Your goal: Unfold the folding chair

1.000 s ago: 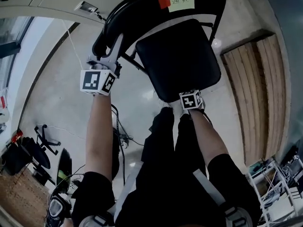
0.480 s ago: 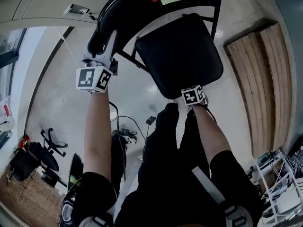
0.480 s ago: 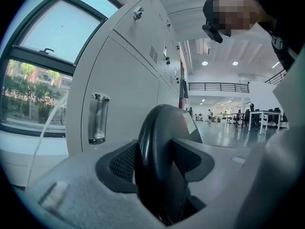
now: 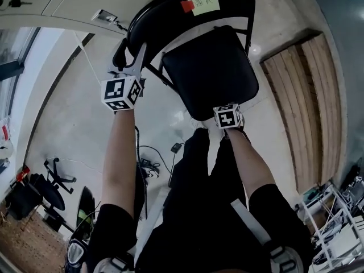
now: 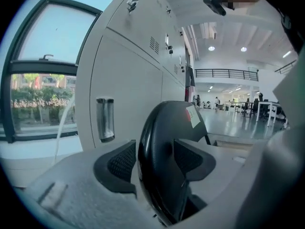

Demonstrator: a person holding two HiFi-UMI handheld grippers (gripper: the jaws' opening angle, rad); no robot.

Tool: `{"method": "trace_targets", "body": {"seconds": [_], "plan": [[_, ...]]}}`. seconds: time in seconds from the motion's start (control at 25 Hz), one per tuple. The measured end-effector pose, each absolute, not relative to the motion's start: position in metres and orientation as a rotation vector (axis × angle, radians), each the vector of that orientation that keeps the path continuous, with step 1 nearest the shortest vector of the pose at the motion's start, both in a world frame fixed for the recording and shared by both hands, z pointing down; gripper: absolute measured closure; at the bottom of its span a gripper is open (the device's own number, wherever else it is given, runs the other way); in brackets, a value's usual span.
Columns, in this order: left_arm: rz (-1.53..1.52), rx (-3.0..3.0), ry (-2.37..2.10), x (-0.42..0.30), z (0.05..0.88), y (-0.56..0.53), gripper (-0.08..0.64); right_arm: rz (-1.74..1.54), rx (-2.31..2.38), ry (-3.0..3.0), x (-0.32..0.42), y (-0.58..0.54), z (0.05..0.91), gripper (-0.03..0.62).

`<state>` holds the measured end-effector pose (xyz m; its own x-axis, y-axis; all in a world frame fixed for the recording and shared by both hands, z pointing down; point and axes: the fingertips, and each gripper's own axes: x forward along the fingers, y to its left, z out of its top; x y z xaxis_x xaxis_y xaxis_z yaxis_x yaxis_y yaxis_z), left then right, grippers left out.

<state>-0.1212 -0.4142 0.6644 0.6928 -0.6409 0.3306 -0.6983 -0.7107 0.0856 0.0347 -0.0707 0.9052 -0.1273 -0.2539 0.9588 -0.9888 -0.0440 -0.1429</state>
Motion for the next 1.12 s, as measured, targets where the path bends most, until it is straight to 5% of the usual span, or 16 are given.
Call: {"method": "trace_targets", "body": {"seconds": [0.56, 0.8, 1.12], "plan": [[0.319, 2.576, -1.229, -0.144, 0.595, -0.292, 0.325, 0.914, 1.569, -1.890, 0.038, -0.138, 0.744, 0.588], [0.205, 2.534, -1.350, -0.134, 0.549, -0.222, 0.560, 0.789, 1.661, -2.075, 0.075, -0.106, 0.651, 0.588], [0.099, 2.581, -1.384, -0.093, 0.484, -0.136, 0.560, 0.692, 1.817, -2.213, 0.147, -0.056, 0.550, 0.588]]}}
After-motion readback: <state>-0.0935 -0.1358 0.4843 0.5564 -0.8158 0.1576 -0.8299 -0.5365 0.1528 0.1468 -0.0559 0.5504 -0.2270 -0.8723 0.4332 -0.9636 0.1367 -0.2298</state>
